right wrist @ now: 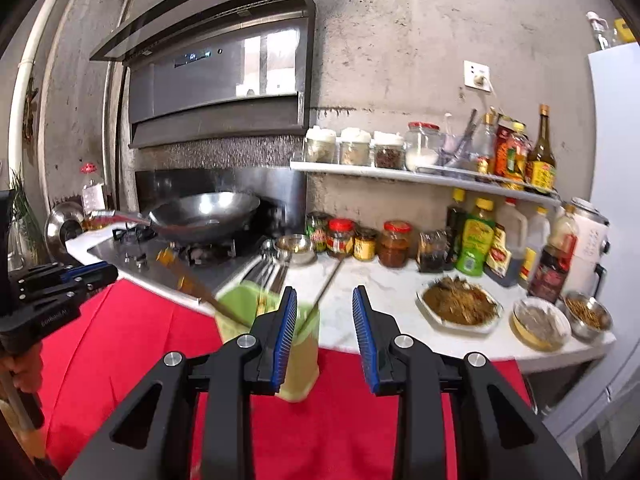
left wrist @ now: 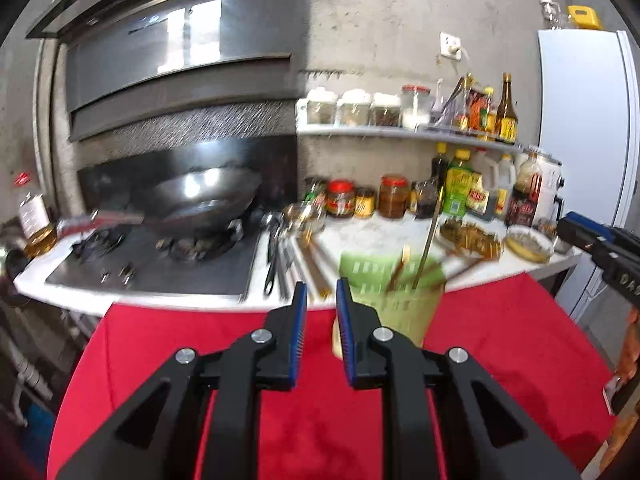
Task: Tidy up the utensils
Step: 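Move both open tools back over the last two chopsticks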
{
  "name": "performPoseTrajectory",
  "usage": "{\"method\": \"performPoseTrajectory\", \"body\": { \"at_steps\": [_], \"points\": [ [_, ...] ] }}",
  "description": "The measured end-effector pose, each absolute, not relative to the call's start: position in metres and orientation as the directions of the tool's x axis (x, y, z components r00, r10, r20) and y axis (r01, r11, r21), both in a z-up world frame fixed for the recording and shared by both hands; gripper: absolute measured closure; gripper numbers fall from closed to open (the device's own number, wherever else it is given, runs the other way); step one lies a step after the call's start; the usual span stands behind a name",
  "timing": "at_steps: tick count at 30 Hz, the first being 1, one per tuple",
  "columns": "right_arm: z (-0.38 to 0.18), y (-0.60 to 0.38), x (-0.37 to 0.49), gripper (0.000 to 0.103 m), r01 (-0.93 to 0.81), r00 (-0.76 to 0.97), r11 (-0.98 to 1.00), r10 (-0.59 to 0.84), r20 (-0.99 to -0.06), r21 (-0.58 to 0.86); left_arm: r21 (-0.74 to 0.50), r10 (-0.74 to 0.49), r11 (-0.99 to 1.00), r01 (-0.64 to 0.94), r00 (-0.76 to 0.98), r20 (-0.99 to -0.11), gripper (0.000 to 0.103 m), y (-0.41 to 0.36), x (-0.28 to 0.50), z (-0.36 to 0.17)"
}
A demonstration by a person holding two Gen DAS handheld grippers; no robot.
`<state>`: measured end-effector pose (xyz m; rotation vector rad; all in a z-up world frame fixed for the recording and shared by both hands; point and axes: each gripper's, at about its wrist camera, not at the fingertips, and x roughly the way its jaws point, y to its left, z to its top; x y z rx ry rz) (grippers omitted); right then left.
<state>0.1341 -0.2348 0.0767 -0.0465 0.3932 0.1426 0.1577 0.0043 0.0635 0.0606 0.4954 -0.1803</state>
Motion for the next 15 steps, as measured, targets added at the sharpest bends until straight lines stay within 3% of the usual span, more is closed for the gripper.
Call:
{"method": "performPoseTrajectory", "body": {
  "at_steps": [15],
  "points": [
    [-0.05, -0.197, 0.026, 0.072, -0.233, 0.799, 0.972, 0.214, -0.563, 0.038, -0.006, -0.12, 0.988, 0.153, 0.748, -0.653, 0.088, 0.026, 0.059, -0.057]
  ]
}}
